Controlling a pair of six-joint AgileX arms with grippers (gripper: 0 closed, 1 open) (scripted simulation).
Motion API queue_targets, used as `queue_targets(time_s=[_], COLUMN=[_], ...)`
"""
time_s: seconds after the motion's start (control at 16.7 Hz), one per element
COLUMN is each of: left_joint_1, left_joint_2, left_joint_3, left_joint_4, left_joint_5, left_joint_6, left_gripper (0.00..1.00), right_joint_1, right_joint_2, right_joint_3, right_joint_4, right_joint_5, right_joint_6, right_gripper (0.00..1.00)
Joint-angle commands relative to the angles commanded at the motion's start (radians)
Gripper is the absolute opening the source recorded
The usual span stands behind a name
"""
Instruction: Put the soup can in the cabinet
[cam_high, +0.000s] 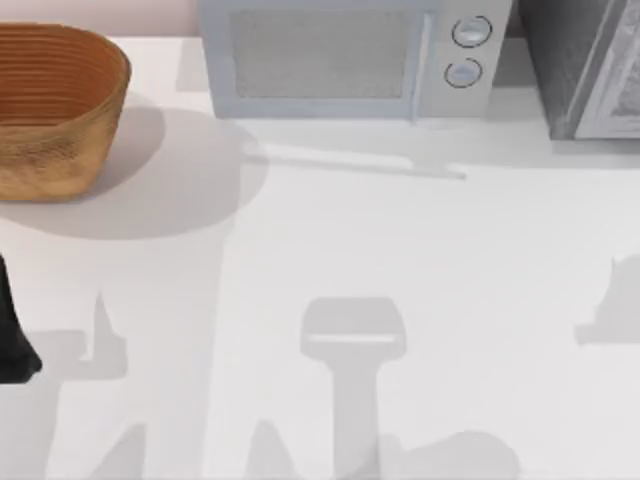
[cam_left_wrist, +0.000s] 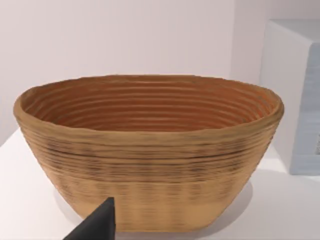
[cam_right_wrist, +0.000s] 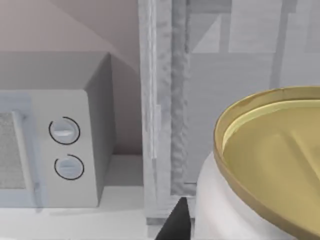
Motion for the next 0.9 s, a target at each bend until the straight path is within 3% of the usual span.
queue_targets(time_s=[0.9], left_joint_1=[0.000], left_joint_2=[0.000], left_joint_3=[0.000], left_joint_4=[0.000], left_joint_5=[0.000], left_joint_6=[0.000], left_gripper=[1.00], right_joint_1=[0.126], right_joint_2=[0.971], right_joint_3=[1.286], right_joint_4=[-0.318], right_joint_5=[0.146], right_joint_6=[0.002], right_gripper=[0.00])
